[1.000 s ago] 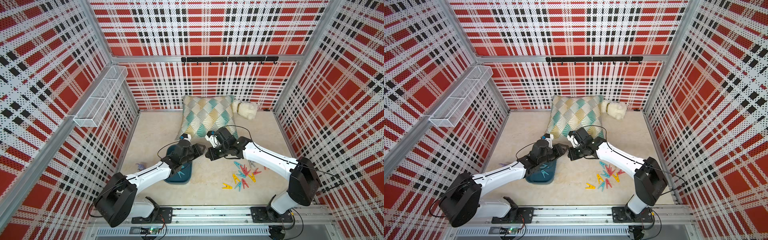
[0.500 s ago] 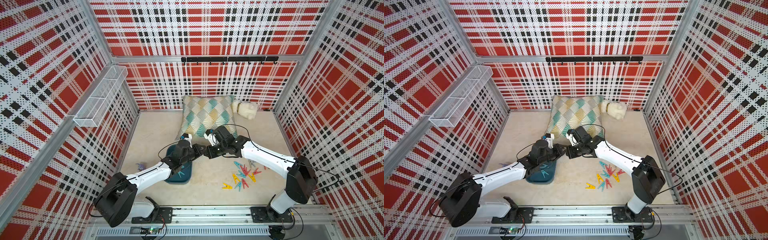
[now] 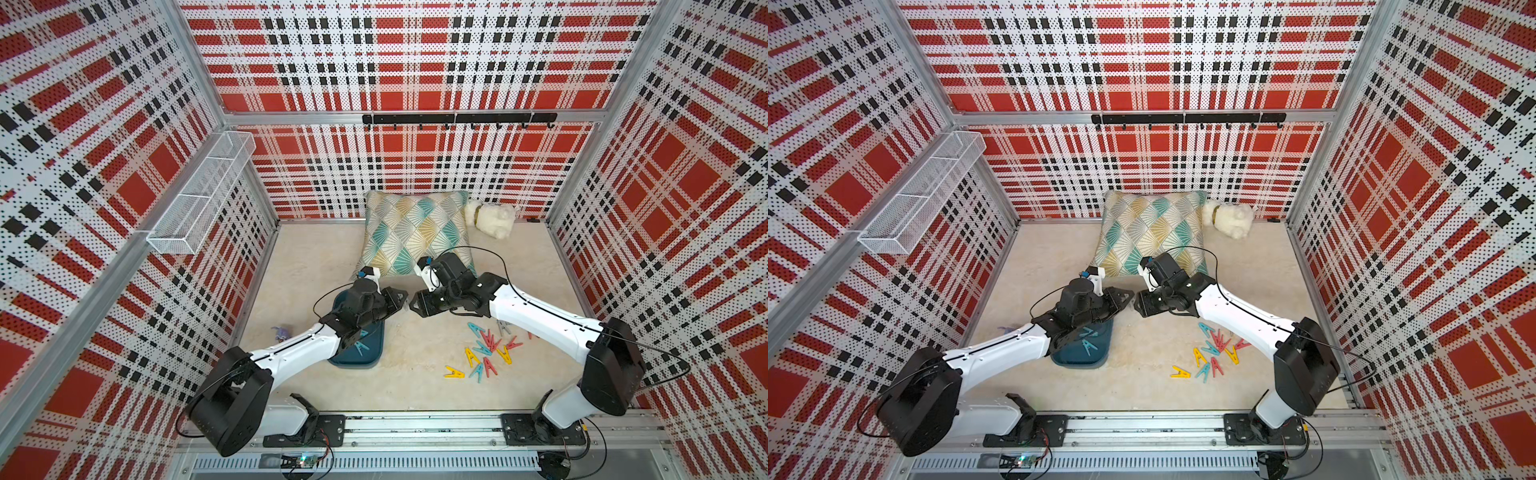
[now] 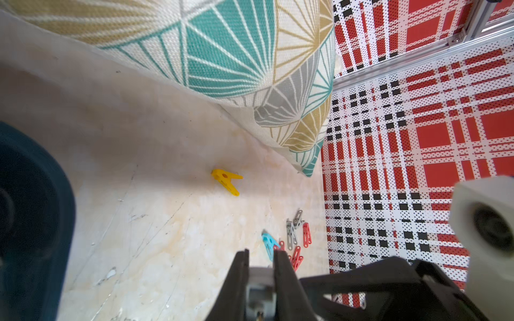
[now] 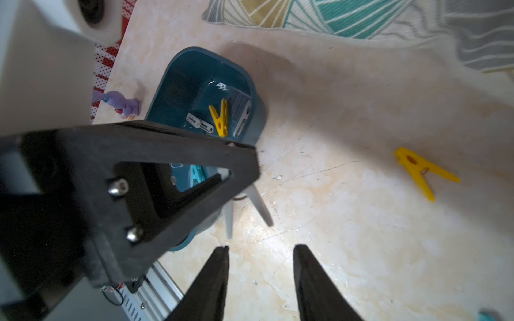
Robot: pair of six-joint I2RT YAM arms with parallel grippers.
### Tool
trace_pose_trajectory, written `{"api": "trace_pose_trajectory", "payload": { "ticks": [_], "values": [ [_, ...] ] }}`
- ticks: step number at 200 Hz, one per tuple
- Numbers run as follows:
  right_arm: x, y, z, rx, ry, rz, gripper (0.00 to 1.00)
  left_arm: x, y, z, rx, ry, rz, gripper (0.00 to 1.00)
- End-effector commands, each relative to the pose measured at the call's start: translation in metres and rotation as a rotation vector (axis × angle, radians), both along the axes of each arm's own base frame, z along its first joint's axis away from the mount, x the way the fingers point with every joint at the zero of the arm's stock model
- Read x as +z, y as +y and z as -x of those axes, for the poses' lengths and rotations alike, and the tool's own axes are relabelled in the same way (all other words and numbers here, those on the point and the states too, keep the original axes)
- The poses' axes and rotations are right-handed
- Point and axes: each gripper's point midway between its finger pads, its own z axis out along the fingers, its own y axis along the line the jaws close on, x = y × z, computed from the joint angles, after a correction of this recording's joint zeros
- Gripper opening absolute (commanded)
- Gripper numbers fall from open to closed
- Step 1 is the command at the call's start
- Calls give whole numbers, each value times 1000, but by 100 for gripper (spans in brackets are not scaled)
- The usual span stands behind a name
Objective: Put the clothespins into the storage box
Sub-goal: Place the clothespin in the storage box.
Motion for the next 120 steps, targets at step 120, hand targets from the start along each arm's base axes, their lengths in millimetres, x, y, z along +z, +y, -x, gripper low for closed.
{"api": "trace_pose_trajectory", "payload": {
  "ticks": [120],
  "values": [
    [-78,-74,-24,-140,-18,361,48,-63,128,-4,214,90,-344,6]
  ]
}}
